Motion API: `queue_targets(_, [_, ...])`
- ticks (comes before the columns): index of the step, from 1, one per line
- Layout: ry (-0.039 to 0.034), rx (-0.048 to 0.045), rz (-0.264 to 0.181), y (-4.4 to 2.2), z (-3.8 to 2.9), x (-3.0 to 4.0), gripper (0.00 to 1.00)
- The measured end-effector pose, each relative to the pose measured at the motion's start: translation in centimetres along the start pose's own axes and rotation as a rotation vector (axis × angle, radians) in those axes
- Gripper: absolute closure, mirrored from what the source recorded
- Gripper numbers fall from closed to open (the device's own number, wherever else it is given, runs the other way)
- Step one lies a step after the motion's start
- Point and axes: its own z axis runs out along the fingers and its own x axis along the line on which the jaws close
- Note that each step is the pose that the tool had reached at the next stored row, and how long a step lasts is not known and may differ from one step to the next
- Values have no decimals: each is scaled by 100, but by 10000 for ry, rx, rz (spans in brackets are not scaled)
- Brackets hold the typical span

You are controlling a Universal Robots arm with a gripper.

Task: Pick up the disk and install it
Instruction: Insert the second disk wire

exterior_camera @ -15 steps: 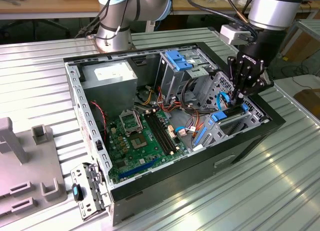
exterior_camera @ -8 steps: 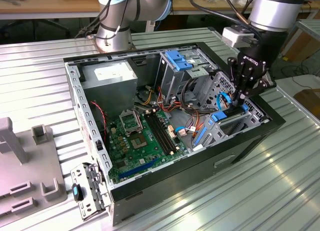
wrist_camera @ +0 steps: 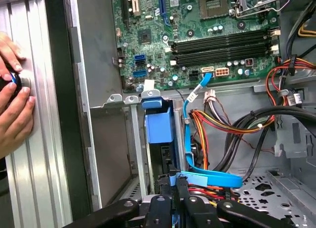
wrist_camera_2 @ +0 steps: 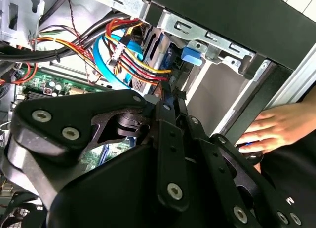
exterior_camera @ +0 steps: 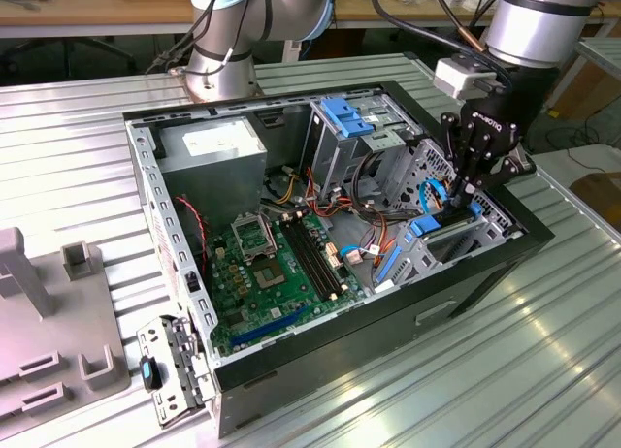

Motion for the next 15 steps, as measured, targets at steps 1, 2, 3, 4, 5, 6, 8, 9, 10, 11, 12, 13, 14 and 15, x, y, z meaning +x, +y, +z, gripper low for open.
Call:
queue_targets(1, [-5,6,-36,-1,6,4,84])
queue_targets(2, [-8,14,-79,-1,11,8,84])
queue_targets(3, [-20,20,-130,-3,19,16,84])
queue_targets(4, [-38,25,-164,-3,25,23,84])
queue_targets(5, [-56,35,-221,-2,31,27,84])
queue_targets(6, [-65,43,-265,0,31,28,84])
queue_targets(8, [-82,62,-373,3,32,28,84])
queue_targets(9, [-86,73,-430,4,33,29,84])
queue_targets(10, [-91,86,-495,7,34,29,84])
queue_targets(11, [-93,93,-528,9,35,29,84])
queue_targets(12, [-98,101,-573,10,37,29,84])
queue_targets(13, [-97,102,-580,11,37,29,84])
queue_targets(14, [-101,102,-579,12,38,28,84])
queue_targets(15, [-112,101,-579,12,42,28,84])
